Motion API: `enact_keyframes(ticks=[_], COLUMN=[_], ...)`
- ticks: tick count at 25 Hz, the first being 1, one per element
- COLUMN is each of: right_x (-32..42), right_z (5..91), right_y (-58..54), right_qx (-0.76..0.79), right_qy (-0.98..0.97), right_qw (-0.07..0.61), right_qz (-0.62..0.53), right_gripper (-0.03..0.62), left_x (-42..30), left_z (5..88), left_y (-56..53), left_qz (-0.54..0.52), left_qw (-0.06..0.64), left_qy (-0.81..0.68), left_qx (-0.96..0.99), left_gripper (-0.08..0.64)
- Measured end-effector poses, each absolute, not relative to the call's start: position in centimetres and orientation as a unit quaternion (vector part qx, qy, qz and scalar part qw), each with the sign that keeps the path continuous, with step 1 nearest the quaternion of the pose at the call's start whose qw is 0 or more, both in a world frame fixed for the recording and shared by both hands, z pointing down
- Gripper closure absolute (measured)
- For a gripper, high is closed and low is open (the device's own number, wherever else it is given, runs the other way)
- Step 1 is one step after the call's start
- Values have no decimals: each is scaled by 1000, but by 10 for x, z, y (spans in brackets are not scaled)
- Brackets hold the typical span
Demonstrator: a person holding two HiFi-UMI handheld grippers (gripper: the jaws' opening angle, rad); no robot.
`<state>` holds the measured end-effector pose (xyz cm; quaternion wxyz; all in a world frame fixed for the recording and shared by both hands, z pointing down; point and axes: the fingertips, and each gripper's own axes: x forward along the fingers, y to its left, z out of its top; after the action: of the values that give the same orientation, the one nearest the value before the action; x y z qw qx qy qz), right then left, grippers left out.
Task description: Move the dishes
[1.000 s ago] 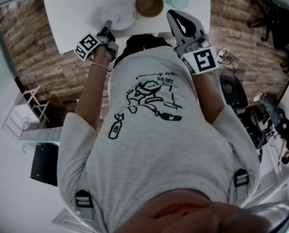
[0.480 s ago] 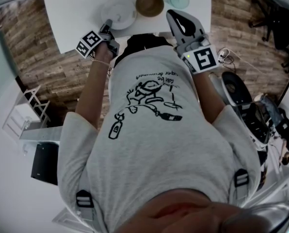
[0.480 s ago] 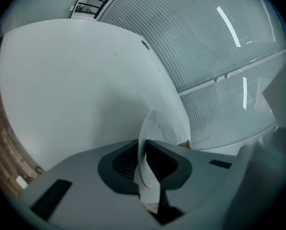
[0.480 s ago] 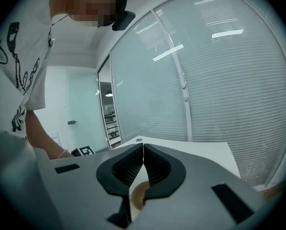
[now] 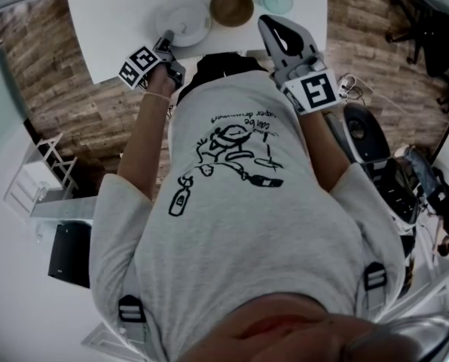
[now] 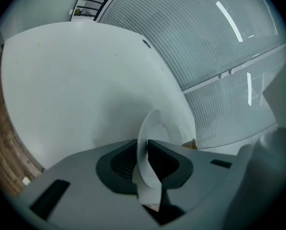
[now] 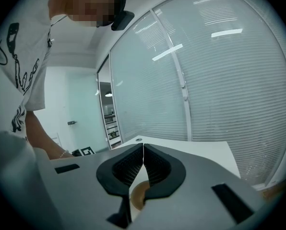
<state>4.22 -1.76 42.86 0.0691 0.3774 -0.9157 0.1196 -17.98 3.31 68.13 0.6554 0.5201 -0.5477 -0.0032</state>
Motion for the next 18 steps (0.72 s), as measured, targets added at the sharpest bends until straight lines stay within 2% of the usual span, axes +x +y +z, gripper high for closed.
enact_keyframes(ticks=[18], right_x=[49], right_z=[430], right_y=[-18], right_qx=[382], right_qy=[-913], right_qw=[71], right_qz=[122], right_gripper=[557], left_x=[-182], left_z=[679], left_y=[33], left_qz=[74], left_qw=[622], left_qy=[-569], left_qx=[533], left_gripper=[465])
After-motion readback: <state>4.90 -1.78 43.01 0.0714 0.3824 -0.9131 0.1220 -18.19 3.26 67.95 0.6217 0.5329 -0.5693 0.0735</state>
